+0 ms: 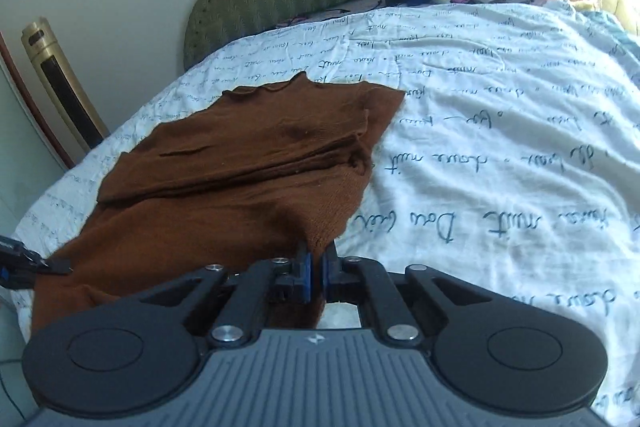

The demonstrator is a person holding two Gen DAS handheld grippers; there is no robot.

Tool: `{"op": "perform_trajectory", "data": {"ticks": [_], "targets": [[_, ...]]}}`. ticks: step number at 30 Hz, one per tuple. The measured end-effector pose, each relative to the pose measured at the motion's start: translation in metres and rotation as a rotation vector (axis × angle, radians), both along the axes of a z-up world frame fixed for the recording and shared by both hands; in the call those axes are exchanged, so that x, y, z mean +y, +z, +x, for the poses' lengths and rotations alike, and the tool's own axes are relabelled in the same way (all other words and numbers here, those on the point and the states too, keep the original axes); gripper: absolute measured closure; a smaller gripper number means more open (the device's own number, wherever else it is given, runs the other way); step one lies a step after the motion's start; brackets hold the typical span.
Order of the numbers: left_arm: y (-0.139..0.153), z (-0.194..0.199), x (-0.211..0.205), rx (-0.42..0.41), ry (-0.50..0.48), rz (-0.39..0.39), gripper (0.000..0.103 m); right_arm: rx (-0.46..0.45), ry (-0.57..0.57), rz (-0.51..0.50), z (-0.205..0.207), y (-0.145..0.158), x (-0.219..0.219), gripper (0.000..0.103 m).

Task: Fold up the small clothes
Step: 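Lift the hem with both grippers and fold it toward the collar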

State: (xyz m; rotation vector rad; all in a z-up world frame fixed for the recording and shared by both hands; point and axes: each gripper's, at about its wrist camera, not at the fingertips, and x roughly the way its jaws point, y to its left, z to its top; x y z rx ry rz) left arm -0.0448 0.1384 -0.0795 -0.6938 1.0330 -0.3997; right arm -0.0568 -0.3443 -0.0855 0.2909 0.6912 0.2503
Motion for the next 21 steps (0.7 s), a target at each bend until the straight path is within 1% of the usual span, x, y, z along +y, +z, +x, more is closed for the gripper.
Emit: {"op": "perform_trajectory", "data": {"ticks": [1, 2, 3, 4, 5, 6, 7, 8, 9, 10, 11, 12, 13, 14, 15, 16, 18, 19, 20, 21], "targets": [[0.006, -0.003, 0.0, -0.026, -0.016, 0.065, 0.094, 0.009, -0.008, -0.031, 0.001, -0.003, 0.001, 0.099], [0.009, -0.006, 0.0, -0.047, -0.031, 0.134, 0.098, 0.025, -0.015, -0.081, 0.003, -0.01, 0.004, 0.099], [0.009, -0.009, 0.002, -0.052, -0.029, 0.198, 0.101, 0.047, -0.026, -0.135, 0.007, -0.021, 0.006, 0.099], [0.006, -0.013, 0.008, -0.049, -0.027, 0.224, 0.101, 0.066, -0.04, -0.167, 0.008, -0.031, 0.007, 0.099], [0.002, -0.017, 0.018, -0.039, -0.029, 0.18, 0.101, 0.071, -0.031, -0.155, 0.007, -0.037, 0.005, 0.099], [-0.002, -0.021, 0.026, -0.027, -0.01, 0.131, 0.101, 0.062, -0.034, -0.119, 0.005, -0.038, 0.003, 0.098], [-0.004, -0.025, 0.031, -0.015, 0.017, 0.101, 0.1, 0.07, -0.031, -0.09, 0.004, -0.036, 0.001, 0.098], [-0.004, -0.029, 0.034, -0.02, 0.03, 0.081, 0.1, 0.087, -0.02, -0.073, 0.003, -0.034, 0.0, 0.095], [-0.003, -0.032, 0.034, -0.033, 0.031, 0.041, 0.099, 0.098, -0.022, -0.06, 0.0, -0.029, -0.001, 0.092], [-0.005, -0.035, 0.033, -0.032, 0.031, 0.003, 0.088, 0.095, -0.029, -0.047, -0.003, -0.026, -0.002, 0.081], [-0.007, -0.035, 0.028, -0.012, 0.034, -0.023, 0.061, 0.092, -0.019, -0.032, -0.008, -0.023, -0.003, 0.066], [-0.01, -0.034, 0.022, 0.008, 0.037, -0.052, 0.047, 0.088, 0.005, -0.02, -0.015, -0.02, -0.004, 0.058], [-0.014, -0.036, 0.018, 0.016, 0.035, -0.085, 0.028, 0.078, -0.003, 0.0, -0.022, -0.017, -0.005, 0.039], [-0.018, -0.038, 0.011, 0.028, 0.034, -0.119, 0.026, 0.067, -0.015, 0.022, -0.03, -0.016, -0.007, 0.023], [-0.023, -0.04, 0.007, 0.045, 0.037, -0.133, 0.026, 0.06, -0.019, 0.057, -0.041, -0.015, -0.009, 0.02], [-0.027, -0.042, 0.003, 0.065, 0.046, -0.141, 0.03, 0.071, -0.013, 0.086, -0.05, -0.016, -0.011, 0.02], [-0.031, -0.046, -0.002, 0.071, 0.066, -0.15, 0.047, 0.09, 0.0, 0.155, -0.063, -0.02, -0.011, 0.02], [-0.036, -0.045, -0.005, 0.096, 0.056, -0.173, 0.074, 0.109, 0.012, 0.201, -0.069, -0.026, -0.009, 0.02], [-0.044, -0.042, -0.009, 0.144, 0.047, -0.212, 0.098, 0.13, 0.028, 0.228, -0.071, -0.031, -0.004, 0.021], [-0.051, -0.043, -0.011, 0.171, 0.045, -0.23, 0.097, 0.14, 0.048, 0.244, -0.074, -0.037, 0.003, 0.023]]}}
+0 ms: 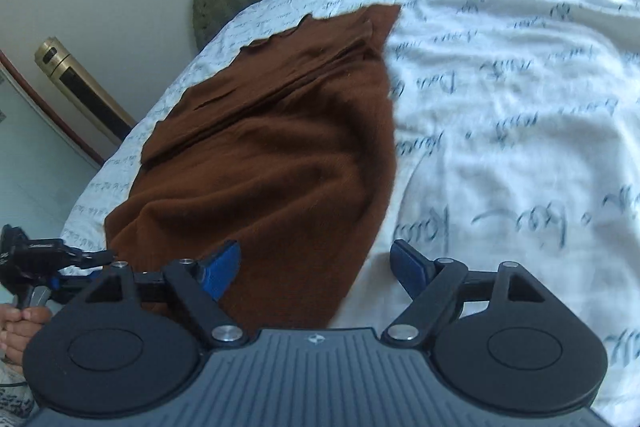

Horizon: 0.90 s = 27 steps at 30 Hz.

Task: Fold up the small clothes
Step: 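Lift the hem with both grippers and fold it toward the collar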

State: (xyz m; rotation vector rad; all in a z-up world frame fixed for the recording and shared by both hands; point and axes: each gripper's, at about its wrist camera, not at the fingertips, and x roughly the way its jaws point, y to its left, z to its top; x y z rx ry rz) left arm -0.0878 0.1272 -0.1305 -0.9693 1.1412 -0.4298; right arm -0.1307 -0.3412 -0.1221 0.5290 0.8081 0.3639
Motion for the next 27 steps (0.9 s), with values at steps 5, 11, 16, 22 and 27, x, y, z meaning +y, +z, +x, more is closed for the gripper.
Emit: {"op": "perform_trajectory", "data": {"ticks": [5, 11, 16, 22, 27], "targets": [[0.016, 0.0, 0.007, -0.043, -0.057, 0.059, 0.097, -0.016, 0.038, -0.085, -0.01, 0.005, 0.021, 0.1], [0.055, -0.005, 0.045, -0.127, -0.117, 0.28, 0.102, -0.081, 0.028, -0.186, -0.025, 0.045, -0.012, 0.1], [0.038, -0.027, 0.057, -0.086, -0.111, 0.308, 0.102, 0.073, -0.039, -0.256, -0.028, 0.01, -0.025, 0.091], [0.043, -0.054, 0.017, -0.128, -0.16, 0.186, 0.043, -0.016, -0.053, -0.109, -0.072, 0.029, -0.027, 0.08], [0.027, -0.059, -0.006, -0.103, -0.156, 0.147, 0.031, 0.064, -0.064, -0.073, -0.071, 0.009, -0.016, 0.079]]}}
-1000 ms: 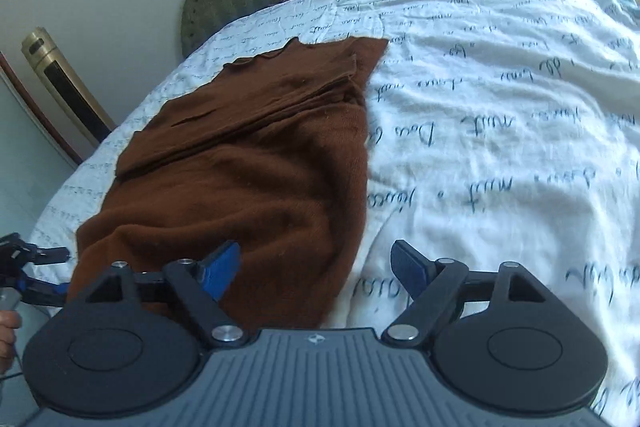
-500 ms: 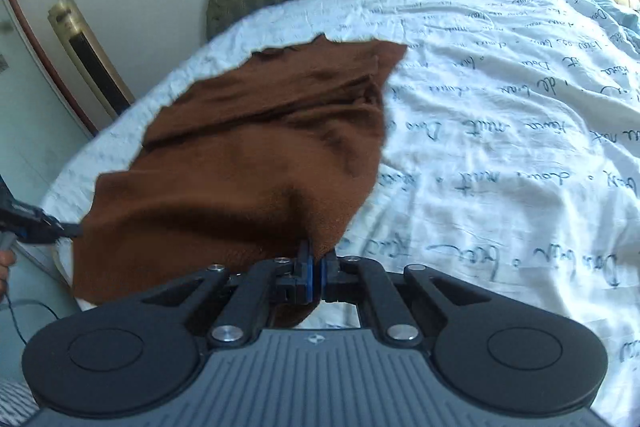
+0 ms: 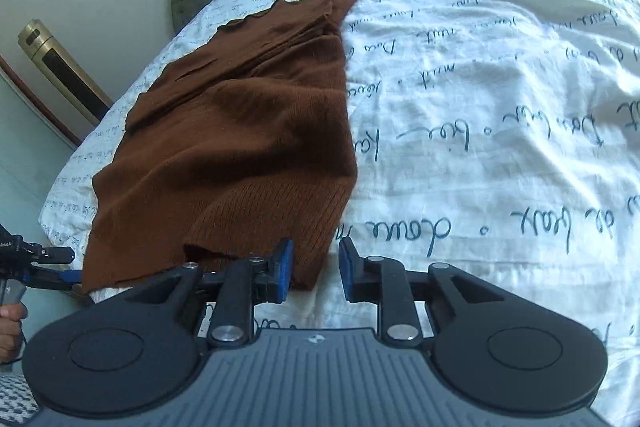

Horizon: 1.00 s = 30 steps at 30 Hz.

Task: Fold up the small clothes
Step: 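Lift the hem with both grippers and fold it toward the collar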

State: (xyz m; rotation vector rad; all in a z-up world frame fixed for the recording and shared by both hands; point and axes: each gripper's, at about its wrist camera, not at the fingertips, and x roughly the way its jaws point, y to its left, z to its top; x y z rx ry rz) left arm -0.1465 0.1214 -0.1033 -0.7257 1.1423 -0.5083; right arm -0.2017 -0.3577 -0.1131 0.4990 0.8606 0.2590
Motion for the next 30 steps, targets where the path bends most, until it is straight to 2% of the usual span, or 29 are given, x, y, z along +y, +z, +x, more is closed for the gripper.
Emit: {"op": "perform_trajectory", "data": {"ticks": [1, 2, 3, 4, 5, 7, 10, 11, 15, 19, 21, 22, 23, 24, 27, 30], "targets": [[0.0, -0.001, -0.001, 0.001, 0.013, -0.001, 0.036, -0.002, -0.005, 0.012, -0.002, -0.002, 0.002, 0.079], [0.001, -0.001, -0.002, 0.004, 0.023, 0.008, 0.065, -0.02, -0.002, 0.001, -0.004, -0.002, 0.005, 0.079], [-0.003, -0.001, -0.003, 0.026, 0.019, 0.013, 0.087, -0.043, -0.003, -0.034, -0.009, -0.001, 0.01, 0.079], [-0.008, 0.0, -0.005, 0.053, 0.013, 0.003, 0.096, -0.057, -0.008, -0.067, -0.01, 0.002, 0.014, 0.075], [-0.013, -0.001, -0.006, 0.063, 0.017, -0.009, 0.099, -0.073, -0.013, -0.092, -0.012, 0.004, 0.016, 0.069], [-0.019, -0.002, -0.004, 0.089, 0.028, -0.011, 0.099, -0.145, -0.004, -0.148, -0.019, 0.014, 0.022, 0.065], [-0.016, 0.0, 0.002, 0.085, 0.042, -0.012, 0.099, -0.283, 0.115, -0.293, -0.03, 0.031, 0.049, 0.048], [-0.015, 0.001, 0.003, 0.082, 0.04, -0.012, 0.099, -0.32, 0.163, -0.32, -0.031, 0.032, 0.059, 0.05], [-0.011, 0.003, 0.004, 0.081, 0.032, -0.003, 0.099, -0.344, 0.297, -0.385, -0.015, 0.026, 0.09, 0.05], [-0.01, 0.003, 0.01, 0.079, 0.042, 0.001, 0.099, -0.348, 0.35, -0.434, -0.002, 0.013, 0.105, 0.051], [-0.01, 0.003, 0.013, 0.074, 0.054, 0.011, 0.099, -0.347, 0.346, -0.502, 0.0, 0.004, 0.106, 0.055], [-0.01, 0.003, 0.014, 0.071, 0.059, 0.019, 0.099, -0.341, 0.329, -0.517, 0.001, 0.002, 0.103, 0.074], [-0.011, 0.003, 0.016, 0.074, 0.065, 0.022, 0.098, -0.341, 0.306, -0.525, 0.001, 0.002, 0.098, 0.081], [-0.014, 0.004, 0.019, 0.087, 0.072, 0.019, 0.097, -0.345, 0.266, -0.531, -0.001, 0.003, 0.09, 0.081], [-0.019, 0.006, 0.021, 0.104, 0.079, 0.003, 0.095, -0.313, 0.202, -0.629, -0.005, -0.001, 0.073, 0.081], [-0.018, 0.007, 0.021, 0.102, 0.077, 0.006, 0.095, -0.272, 0.137, -0.589, -0.013, -0.003, 0.05, 0.08]]}}
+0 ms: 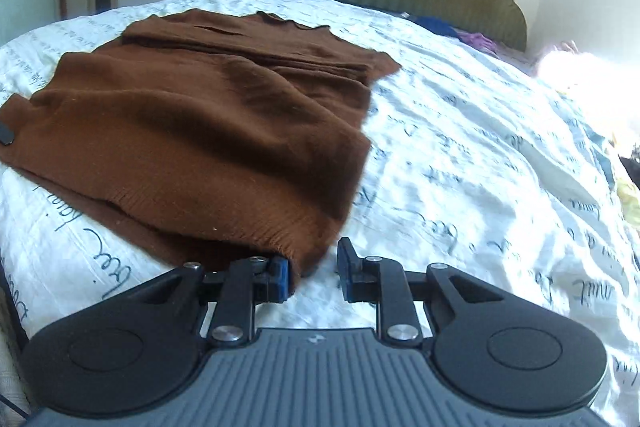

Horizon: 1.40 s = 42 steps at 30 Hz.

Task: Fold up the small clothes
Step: 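Lift the hem with both grippers and fold it toward the collar, then open both grippers and release the folded hem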

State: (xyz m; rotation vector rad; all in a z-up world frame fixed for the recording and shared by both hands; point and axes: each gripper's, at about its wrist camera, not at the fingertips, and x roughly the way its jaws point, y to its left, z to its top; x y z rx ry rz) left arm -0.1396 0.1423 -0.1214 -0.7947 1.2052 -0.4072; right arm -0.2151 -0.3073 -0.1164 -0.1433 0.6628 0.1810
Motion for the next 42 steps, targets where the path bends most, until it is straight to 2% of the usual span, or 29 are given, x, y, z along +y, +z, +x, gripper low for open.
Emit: {"op": "perform_trajectory", "data": {"ticks": [3, 4, 5, 9, 13, 15, 20, 23, 26, 28, 30, 31, 32, 33, 34, 35, 36, 38, 41, 42], "targets": [[0.001, 0.001, -0.001, -0.002, -0.004, -0.001, 0.095, -0.025, -0.003, 0.049, -0.014, 0.001, -0.005, 0.081], [0.001, 0.001, -0.002, -0.005, -0.008, 0.001, 0.095, -0.047, -0.003, 0.034, -0.018, 0.001, -0.003, 0.094], [0.003, 0.0, -0.002, -0.008, -0.011, 0.001, 0.096, -0.064, -0.006, 0.028, -0.021, 0.002, -0.001, 0.101], [0.017, -0.006, 0.002, -0.032, -0.01, 0.017, 0.096, -0.172, -0.023, 0.138, -0.035, 0.023, -0.008, 0.101], [0.031, -0.015, 0.007, -0.059, -0.006, 0.061, 0.096, -0.209, -0.018, 0.203, -0.047, 0.04, -0.014, 0.102], [0.028, -0.021, 0.01, -0.046, -0.011, 0.063, 0.096, -0.198, -0.023, 0.205, -0.053, 0.04, -0.017, 0.102], [0.011, -0.036, 0.018, 0.006, 0.003, 0.084, 0.096, -0.099, -0.022, 0.197, -0.067, 0.017, -0.016, 0.102], [0.009, -0.036, 0.023, 0.001, 0.011, 0.082, 0.096, -0.051, -0.001, 0.199, -0.076, 0.003, -0.007, 0.103], [0.007, -0.034, 0.023, -0.006, -0.003, 0.086, 0.096, -0.013, 0.014, 0.143, -0.081, -0.008, 0.003, 0.103], [0.01, -0.036, 0.023, -0.034, -0.023, 0.073, 0.096, 0.006, 0.005, 0.172, -0.082, -0.009, -0.005, 0.102], [0.021, -0.038, 0.022, -0.078, -0.026, 0.125, 0.096, 0.039, -0.038, 0.269, -0.079, -0.001, -0.022, 0.093], [0.025, -0.038, 0.023, -0.097, -0.027, 0.134, 0.093, 0.032, -0.065, 0.33, -0.077, 0.002, -0.032, 0.078], [0.028, -0.037, 0.024, -0.114, -0.035, 0.12, 0.086, 0.024, -0.084, 0.382, -0.075, 0.004, -0.039, 0.049], [0.031, -0.036, 0.026, -0.121, -0.025, 0.122, 0.077, 0.029, -0.087, 0.457, -0.07, 0.005, -0.047, 0.03], [0.034, -0.035, 0.029, -0.125, -0.007, 0.132, 0.044, 0.028, -0.081, 0.503, -0.065, 0.005, -0.052, 0.006], [0.037, -0.034, 0.032, -0.143, 0.011, 0.123, 0.018, 0.01, -0.077, 0.546, -0.06, 0.006, -0.055, 0.004], [0.039, -0.034, 0.033, -0.169, 0.016, 0.111, 0.015, -0.005, -0.07, 0.571, -0.054, 0.005, -0.056, 0.004], [0.043, -0.029, 0.028, -0.198, 0.01, 0.145, 0.017, -0.019, -0.069, 0.61, -0.042, 0.002, -0.058, 0.004], [0.038, -0.02, 0.019, -0.175, -0.004, 0.169, 0.013, 0.099, -0.086, 0.663, -0.011, -0.012, -0.058, 0.004], [0.035, -0.018, 0.015, -0.167, -0.007, 0.176, 0.012, 0.1, -0.075, 0.679, -0.006, -0.015, -0.058, 0.004]]}}
